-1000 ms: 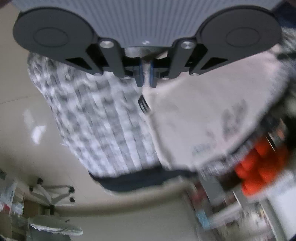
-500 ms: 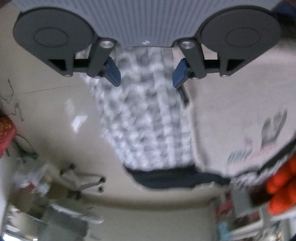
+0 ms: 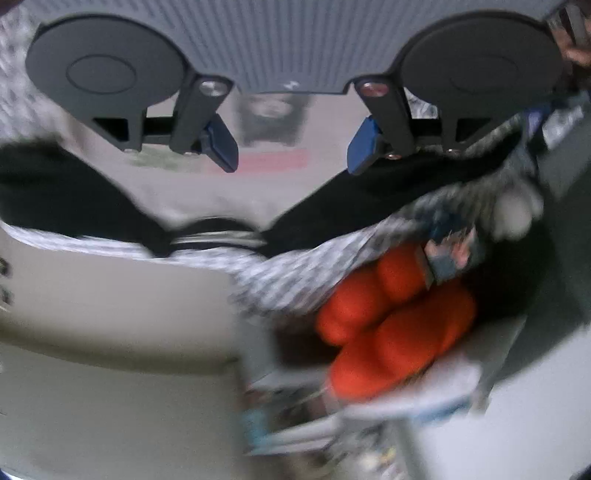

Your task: Fold clothes

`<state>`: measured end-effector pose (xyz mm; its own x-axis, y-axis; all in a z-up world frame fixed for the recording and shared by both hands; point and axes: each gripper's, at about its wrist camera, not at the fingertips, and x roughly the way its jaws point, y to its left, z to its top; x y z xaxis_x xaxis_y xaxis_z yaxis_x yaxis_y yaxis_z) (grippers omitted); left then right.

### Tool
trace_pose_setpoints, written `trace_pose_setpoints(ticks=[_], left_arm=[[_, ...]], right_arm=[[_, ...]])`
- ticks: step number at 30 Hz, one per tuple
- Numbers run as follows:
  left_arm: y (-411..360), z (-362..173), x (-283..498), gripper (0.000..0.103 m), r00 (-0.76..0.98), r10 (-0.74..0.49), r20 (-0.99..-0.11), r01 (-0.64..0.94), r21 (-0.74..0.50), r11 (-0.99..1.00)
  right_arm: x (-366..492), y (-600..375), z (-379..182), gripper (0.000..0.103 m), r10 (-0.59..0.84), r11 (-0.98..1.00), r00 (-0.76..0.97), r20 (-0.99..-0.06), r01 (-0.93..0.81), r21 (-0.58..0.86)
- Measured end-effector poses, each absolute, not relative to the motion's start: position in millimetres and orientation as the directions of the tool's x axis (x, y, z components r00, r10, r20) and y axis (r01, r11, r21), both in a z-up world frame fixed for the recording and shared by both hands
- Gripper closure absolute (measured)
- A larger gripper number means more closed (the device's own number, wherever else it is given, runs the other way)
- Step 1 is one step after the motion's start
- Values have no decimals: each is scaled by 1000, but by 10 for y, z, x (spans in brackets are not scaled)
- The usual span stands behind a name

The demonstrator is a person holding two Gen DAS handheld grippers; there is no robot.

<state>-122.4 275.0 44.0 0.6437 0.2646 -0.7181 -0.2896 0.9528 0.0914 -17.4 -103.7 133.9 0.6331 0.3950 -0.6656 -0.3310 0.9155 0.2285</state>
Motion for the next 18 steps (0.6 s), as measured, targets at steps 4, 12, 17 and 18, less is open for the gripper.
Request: trace_pose_setpoints(ticks=[4,12,17,18], left_arm=[[2775,413,-1010,48,664,352,-660,-241,257,936],[2864,134,-480,42,619,460,-637,-101,516,850],[2832,163,-372,95,606,430,-670,-15,531,848],[2840,284,-391,96,618,397,-678,-9,499,867]], right_arm=[[56,-490,977,34,412,890,567,-713,-418,182],[107,-260,626,34,370,880,535,-759,-464,101],[131,-196,508,41,390,864,514,-764,-492,110],[134,-174,494,46,398,859,510,-763,-500,114]])
